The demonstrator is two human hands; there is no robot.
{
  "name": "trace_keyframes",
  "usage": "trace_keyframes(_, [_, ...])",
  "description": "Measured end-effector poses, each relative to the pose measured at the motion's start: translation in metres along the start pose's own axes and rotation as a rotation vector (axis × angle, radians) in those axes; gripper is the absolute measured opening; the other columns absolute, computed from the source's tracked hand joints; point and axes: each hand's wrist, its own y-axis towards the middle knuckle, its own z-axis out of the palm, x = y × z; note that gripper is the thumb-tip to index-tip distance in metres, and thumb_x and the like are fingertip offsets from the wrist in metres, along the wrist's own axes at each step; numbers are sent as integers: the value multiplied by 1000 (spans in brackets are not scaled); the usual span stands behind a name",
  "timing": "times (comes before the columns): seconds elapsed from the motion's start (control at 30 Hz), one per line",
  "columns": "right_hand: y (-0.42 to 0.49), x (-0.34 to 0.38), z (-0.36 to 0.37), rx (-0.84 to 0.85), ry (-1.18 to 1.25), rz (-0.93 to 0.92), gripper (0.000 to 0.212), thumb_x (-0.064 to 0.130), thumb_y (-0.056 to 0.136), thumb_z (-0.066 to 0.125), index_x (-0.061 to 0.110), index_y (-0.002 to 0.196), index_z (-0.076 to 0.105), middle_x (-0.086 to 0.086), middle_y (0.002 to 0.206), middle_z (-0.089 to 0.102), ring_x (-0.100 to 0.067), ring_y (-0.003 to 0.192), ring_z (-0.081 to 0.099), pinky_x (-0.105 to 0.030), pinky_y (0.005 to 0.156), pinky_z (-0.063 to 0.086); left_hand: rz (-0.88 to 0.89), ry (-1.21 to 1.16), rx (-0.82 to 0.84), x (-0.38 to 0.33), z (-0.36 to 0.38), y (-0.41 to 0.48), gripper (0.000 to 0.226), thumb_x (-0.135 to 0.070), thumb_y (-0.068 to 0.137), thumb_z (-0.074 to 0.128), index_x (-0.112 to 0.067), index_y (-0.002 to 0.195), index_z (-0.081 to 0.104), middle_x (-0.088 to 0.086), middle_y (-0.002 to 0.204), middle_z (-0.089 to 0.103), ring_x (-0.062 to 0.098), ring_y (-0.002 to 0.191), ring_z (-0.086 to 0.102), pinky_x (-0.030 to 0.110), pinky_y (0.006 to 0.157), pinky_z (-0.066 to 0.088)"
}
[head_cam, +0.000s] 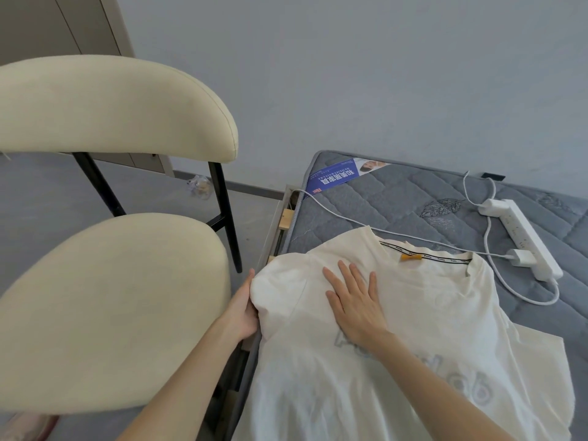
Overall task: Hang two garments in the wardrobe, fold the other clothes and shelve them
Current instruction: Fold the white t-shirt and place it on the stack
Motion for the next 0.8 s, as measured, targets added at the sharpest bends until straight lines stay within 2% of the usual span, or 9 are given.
trace_keyframes(0.13, [1,0,2,-9,-10,3,49,41,102,13,40,151,5,4,161,-4,-16,147,-12,-44,114,-19,89,54,4,-8,1,-2,36,-32,93,58,-7,120,61,9,102,70,21,94,64,33,70,51])
trace_keyframes(0.2, [1,-1,3,-5,-15,1,49,42,102,13,40,150,4,4,161,-4,-16,147,-12,-45,114,-18,226,39,-54,-17,2,-4,32,-28,96,54,-7,121,55,10,106,67,21,94,63,33,71,52])
trace_keyframes(0.3, [2,-2,4,-4,-10,4,49,43,102,15,41,150,4,5,161,-3,-16,147,-10,-44,113,-18,523,43,-200,-34,-8,-13,26,-28,98,50,-11,117,52,5,108,62,18,95,60,30,71,51])
trace_keyframes(0.4, [3,-1,5,-1,-11,8,50,44,102,15,42,150,5,6,161,-3,-16,147,-10,-44,113,-19,649,136,-405,-33,-25,-22,23,-25,89,64,-13,103,50,1,98,59,16,86,57,26,64,47])
trace_keyframes(0.47, [3,-1,6,0,-28,14,49,44,101,14,42,150,6,6,160,-3,-16,147,-11,-44,112,-19,584,159,-432,-31,-36,-23,38,-20,83,72,-6,110,50,8,109,60,22,93,59,31,73,50])
trace_keyframes(0.53, [3,0,6,3,-35,18,49,44,102,14,42,150,7,6,160,-3,-16,147,-11,-45,112,-19,411,195,-376,-30,-43,-24,51,-20,80,76,0,120,52,15,116,61,29,102,61,39,83,52])
trace_keyframes(0.67, [2,1,4,10,-52,16,48,44,102,14,41,150,10,6,160,-5,-17,147,-11,-45,112,-19,113,518,-270,-36,-51,-34,54,-37,82,72,1,118,58,15,107,67,27,91,64,33,74,52])
trace_keyframes(0.73, [2,1,4,15,-51,13,48,43,102,15,41,149,12,5,160,-4,-18,147,-11,-46,113,-18,133,633,-313,-39,-51,-34,50,-32,85,70,3,119,57,16,110,65,28,93,63,31,73,50])
trace_keyframes(0.8, [2,1,3,26,-40,13,47,43,102,16,41,149,14,5,160,-4,-18,147,-11,-46,113,-18,254,641,-379,-44,-52,-31,44,-23,88,66,2,123,56,17,119,62,30,105,60,31,82,47])
